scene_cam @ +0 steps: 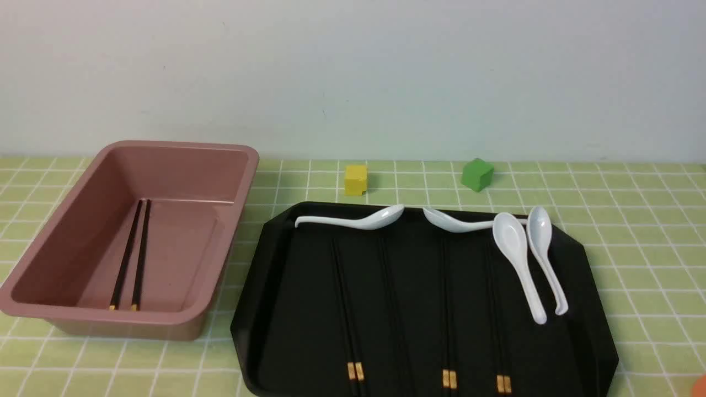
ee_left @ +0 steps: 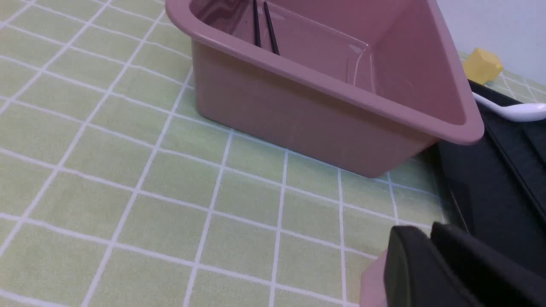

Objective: On green tablecloth take chopsticks from black tray and put them in box.
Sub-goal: 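Reach over to the black tray and grasp a pair of chopsticks with the left gripper, then place the chopsticks into the pink bin with the left gripper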

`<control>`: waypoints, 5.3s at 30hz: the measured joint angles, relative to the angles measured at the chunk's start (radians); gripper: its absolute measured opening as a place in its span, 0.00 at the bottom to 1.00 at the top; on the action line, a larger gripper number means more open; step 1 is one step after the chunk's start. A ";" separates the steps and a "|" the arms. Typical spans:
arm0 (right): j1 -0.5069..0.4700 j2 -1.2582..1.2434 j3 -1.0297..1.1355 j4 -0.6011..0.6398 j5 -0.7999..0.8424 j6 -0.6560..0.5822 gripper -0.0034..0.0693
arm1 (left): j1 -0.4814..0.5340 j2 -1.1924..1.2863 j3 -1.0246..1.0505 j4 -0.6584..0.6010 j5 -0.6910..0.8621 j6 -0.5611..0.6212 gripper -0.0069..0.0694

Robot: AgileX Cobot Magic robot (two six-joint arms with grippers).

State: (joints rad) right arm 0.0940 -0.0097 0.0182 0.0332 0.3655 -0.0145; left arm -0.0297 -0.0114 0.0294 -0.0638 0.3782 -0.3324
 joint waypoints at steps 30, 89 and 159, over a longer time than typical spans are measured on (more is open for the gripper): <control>0.000 0.000 0.000 0.000 0.000 0.000 0.38 | 0.000 0.000 0.000 -0.007 0.000 -0.002 0.22; 0.000 0.000 0.000 0.000 0.000 0.000 0.38 | -0.634 1.885 -1.438 0.054 0.572 -0.494 0.26; 0.000 0.000 0.000 0.000 0.000 0.000 0.38 | -0.149 1.759 -1.583 0.206 0.784 0.099 0.07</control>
State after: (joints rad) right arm 0.0940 -0.0097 0.0182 0.0332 0.3655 -0.0145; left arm -0.1789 1.7471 -1.5541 0.1419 1.1624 -0.2331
